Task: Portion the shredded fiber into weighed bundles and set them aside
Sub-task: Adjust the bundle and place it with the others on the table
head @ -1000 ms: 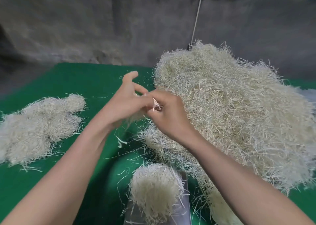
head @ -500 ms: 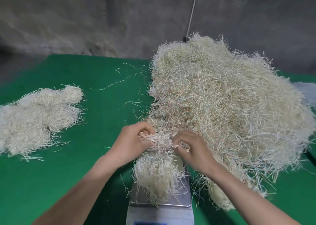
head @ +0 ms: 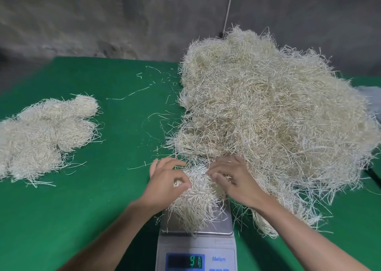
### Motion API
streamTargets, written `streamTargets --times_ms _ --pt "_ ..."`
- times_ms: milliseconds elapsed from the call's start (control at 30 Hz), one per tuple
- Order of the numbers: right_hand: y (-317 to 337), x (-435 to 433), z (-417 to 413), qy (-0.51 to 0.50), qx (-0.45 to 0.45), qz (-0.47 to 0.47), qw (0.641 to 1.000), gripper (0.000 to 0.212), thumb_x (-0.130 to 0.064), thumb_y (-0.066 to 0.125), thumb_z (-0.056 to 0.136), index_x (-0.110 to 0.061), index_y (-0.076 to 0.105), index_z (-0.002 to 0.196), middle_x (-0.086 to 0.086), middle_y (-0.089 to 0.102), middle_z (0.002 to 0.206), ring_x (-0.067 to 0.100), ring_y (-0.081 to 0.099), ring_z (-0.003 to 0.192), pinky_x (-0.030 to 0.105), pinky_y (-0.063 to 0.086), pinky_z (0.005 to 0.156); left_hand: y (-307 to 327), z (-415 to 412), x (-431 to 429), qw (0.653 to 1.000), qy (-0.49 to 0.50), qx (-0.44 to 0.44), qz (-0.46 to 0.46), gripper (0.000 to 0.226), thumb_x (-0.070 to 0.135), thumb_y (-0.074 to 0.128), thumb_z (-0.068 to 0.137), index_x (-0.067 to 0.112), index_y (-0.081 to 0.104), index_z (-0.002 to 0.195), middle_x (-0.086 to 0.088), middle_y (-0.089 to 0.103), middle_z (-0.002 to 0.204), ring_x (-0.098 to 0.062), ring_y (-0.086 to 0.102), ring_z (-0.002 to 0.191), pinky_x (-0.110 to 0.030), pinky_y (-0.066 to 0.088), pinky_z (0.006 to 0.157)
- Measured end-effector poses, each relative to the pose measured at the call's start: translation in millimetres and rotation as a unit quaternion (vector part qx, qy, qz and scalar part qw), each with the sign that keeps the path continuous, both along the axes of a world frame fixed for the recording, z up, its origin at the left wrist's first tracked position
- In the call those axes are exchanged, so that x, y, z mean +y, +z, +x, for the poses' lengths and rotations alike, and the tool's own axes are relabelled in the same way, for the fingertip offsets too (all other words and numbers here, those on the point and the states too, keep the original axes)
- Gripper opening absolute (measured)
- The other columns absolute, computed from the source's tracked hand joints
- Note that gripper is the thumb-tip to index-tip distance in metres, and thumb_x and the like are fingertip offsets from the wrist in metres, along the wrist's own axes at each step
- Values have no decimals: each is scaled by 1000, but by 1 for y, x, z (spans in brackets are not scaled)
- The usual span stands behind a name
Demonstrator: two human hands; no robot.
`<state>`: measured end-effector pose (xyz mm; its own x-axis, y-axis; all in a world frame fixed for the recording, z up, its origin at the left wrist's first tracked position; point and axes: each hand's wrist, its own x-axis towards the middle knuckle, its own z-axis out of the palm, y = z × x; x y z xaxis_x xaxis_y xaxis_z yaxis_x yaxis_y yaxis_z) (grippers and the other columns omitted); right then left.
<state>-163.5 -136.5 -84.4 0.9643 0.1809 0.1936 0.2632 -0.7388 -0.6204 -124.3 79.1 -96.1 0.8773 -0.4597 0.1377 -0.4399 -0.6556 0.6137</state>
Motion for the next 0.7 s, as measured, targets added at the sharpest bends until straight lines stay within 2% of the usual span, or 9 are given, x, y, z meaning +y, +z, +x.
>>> streamTargets --times_ms 67,133,200,300,367,500,700 --pt "-2 0 -2 9 -1 -27 1000 23 -12 58 88 -27 70 101 -21 58 112 1 43 119 50 4 117 1 1 -2 999 18 30 -36 23 27 72 79 43 57 73 26 47 123 -3 33 126 -35 1 115" --pt "2 -1 -3 6 -9 -13 1000 29 -9 55 84 -30 68 100 -21 56 115 0 43 121 48 1 117 7 3 2 989 26 98 -106 30 17 68 80 44 56 83 25 48 127 -4 36 128 -40 19 113" --pt "11 -2 -3 -5 -22 3 1000 29 -16 50 81 -35 65 98 -23 55 119 1 42 123 48 1 118 13 6 7 968 27 152 -198 32 9 63 83 41 59 89 26 52 126 -1 43 124 -38 32 105" --pt "29 0 -3 -36 -58 68 995 26 -33 45 78 -36 64 96 -27 54 119 6 44 126 52 4 117 22 12 10 938 60 148 -308 28 5 58 87 32 64 93 22 63 115 4 52 113 -29 36 100" --pt "39 1 -3 -59 -98 137 984 27 -37 44 79 -37 63 99 -26 55 119 9 46 126 53 8 116 27 15 11 920 79 144 -357 29 6 56 89 33 67 93 18 67 110 3 57 106 -20 40 92" --pt "50 -1 0 -85 -155 207 962 28 -30 47 87 -30 60 112 -13 59 124 16 48 128 59 24 110 34 19 12 917 74 125 -370 24 12 54 92 31 69 95 20 68 105 10 57 100 2 37 75" --pt "45 0 4 -72 -127 184 972 29 -15 50 90 -28 58 115 -13 58 123 14 47 127 56 22 112 39 18 7 923 72 127 -355 17 19 55 92 29 68 96 20 68 105 10 56 103 4 36 75"
